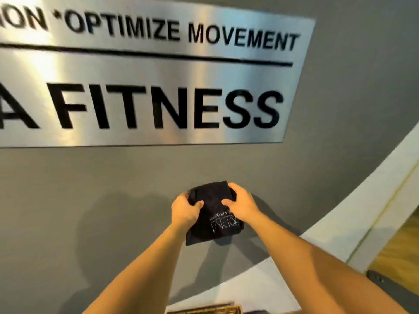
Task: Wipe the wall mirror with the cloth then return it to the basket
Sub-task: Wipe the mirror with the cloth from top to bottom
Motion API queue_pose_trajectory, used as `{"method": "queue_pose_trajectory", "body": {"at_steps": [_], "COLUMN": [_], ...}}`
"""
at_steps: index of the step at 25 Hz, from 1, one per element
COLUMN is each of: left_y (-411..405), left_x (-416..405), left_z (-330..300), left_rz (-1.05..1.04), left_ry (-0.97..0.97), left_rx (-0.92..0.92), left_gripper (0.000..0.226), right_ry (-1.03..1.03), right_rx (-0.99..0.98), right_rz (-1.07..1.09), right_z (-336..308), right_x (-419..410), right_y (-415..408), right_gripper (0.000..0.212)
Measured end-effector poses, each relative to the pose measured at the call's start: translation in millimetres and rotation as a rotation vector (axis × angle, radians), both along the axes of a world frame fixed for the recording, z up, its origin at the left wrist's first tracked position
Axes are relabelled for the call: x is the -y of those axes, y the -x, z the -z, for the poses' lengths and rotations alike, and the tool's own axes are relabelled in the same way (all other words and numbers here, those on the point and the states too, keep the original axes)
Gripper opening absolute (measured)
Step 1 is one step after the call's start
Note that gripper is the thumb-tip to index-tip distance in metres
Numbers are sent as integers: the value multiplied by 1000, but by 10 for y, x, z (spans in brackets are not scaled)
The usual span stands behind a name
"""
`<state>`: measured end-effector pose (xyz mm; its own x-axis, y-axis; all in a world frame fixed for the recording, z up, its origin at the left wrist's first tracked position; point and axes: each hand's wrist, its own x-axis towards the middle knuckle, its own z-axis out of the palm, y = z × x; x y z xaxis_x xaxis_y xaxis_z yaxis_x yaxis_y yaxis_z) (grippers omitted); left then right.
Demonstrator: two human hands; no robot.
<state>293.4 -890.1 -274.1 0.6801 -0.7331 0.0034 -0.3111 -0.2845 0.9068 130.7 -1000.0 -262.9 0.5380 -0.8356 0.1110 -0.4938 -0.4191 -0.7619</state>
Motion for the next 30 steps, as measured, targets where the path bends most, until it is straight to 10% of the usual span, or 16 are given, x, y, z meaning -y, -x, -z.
{"method": "queue_pose_trajectory", "body": {"at_steps": [11, 30], "left_y": [1384, 5452], "left_x": [842, 1389], "left_z": [-2306, -2670], "left_rz": [279, 860], "left_ry": [488, 581], "left_rx": [244, 141], "left_gripper": [31, 25], "right_ry": [425, 570], "right_rx": [175, 69], "right_rz": [358, 888], "right_z": [-2358, -2621], "right_x": [-67, -564], "right_y": [1710, 5583], "right_gripper": [37, 39]}}
